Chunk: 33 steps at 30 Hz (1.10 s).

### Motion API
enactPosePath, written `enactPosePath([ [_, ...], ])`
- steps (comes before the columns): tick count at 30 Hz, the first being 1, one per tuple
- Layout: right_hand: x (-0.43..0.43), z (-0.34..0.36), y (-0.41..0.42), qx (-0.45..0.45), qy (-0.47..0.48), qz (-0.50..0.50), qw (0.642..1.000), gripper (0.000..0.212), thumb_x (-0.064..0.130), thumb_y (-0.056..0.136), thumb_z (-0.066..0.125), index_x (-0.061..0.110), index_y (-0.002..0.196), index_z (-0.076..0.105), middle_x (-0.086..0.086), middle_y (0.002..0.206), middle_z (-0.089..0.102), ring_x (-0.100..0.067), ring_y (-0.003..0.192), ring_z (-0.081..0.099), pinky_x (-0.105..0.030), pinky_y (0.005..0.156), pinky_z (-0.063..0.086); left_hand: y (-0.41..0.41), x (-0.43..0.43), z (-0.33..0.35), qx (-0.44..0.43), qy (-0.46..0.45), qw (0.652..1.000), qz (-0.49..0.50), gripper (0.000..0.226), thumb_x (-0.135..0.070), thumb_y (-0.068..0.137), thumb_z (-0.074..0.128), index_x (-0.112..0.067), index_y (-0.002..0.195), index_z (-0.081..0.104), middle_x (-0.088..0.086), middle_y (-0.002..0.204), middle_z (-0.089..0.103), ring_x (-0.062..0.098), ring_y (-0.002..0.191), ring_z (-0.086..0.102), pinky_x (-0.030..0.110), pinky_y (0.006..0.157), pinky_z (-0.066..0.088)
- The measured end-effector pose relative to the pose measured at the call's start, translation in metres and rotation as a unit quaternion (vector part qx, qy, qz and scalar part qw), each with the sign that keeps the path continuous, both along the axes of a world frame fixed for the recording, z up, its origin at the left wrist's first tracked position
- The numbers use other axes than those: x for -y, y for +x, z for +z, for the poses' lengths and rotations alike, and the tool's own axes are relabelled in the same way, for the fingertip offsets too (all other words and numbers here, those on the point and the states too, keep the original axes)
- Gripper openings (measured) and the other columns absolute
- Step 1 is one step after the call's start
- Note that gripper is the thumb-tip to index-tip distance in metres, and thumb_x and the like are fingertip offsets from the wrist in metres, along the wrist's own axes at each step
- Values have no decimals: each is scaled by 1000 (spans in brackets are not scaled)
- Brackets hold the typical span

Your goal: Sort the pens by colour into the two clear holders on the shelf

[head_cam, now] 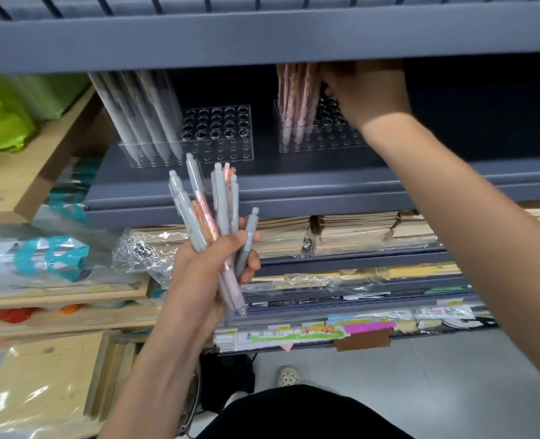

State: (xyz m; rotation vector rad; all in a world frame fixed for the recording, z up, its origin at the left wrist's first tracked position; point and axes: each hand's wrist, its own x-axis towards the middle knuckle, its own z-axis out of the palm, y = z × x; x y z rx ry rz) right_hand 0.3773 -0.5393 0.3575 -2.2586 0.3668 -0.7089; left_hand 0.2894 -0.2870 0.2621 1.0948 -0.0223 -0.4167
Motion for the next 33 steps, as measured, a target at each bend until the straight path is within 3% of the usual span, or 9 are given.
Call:
enactPosePath([
  [4,-6,-3,-6,8,-48,11,999,35,34,94,55,12,121,61,-5,122,64,-20,114,59,-31,101,44,-1,4,4,-3,21,1000,-14,43,-11,78,65,11,115,58,7,67,68,15,46,56,23,38,44],
  [10,-8,-7,-30,78,19,-17,997,12,32,86,68,20,85,66,5,81,70,-7,78,64,-19,76,51,-2,4,7,-4,31,999,-20,57,-15,76,66,16,122,54,7,67,68,15,46,57,23,39,45],
  [12,-18,-16,-55,65,37,44,996,10,29,83,68,20,82,71,9,75,71,-3,69,63,-20,68,51,-1,5,7,-8,21,1000,-14,52,-14,75,67,13,118,57,10,72,70,17,50,60,23,40,46],
  [16,-43,-32,-98,-83,47,244,965,9,33,83,75,24,84,77,12,78,73,-4,72,66,-19,67,52,0,12,6,-14,5,1000,-9,37,-10,74,69,1,108,60,15,81,73,21,54,63,25,44,47],
  [19,-48,-40,-107,-113,78,305,942,7,25,83,76,20,87,78,6,79,72,-17,66,59,-26,63,49,-1,18,5,-6,6,1000,-28,29,-7,76,73,-2,104,64,15,82,73,22,57,65,26,46,50],
  [22,-44,-44,-110,-115,115,318,934,6,21,84,75,17,87,77,0,78,71,-13,65,55,-24,61,47,-3,24,3,9,15,999,-33,21,-5,81,69,-3,102,65,17,86,75,27,65,72,29,55,57],
  [26,-29,-42,-109,-40,179,284,941,5,13,88,70,14,92,73,0,83,72,-6,69,62,-18,62,50,-3,28,-1,31,21,998,-58,15,6,92,51,0,103,60,23,93,75,35,80,75,33,65,60],
  [30,-25,-38,-103,82,252,213,941,8,8,92,63,9,96,69,-7,82,70,-19,65,66,-28,59,53,-1,24,-4,37,45,997,-56,16,1,92,57,-3,107,58,19,98,75,23,61,68,29,55,55],
  [33,-43,-43,-100,95,302,220,923,11,8,94,61,6,102,67,-7,82,70,-22,66,68,-29,60,55,2,21,-8,42,44,997,-37,17,-7,85,64,-9,102,60,18,98,75,18,54,59,25,50,49],
])
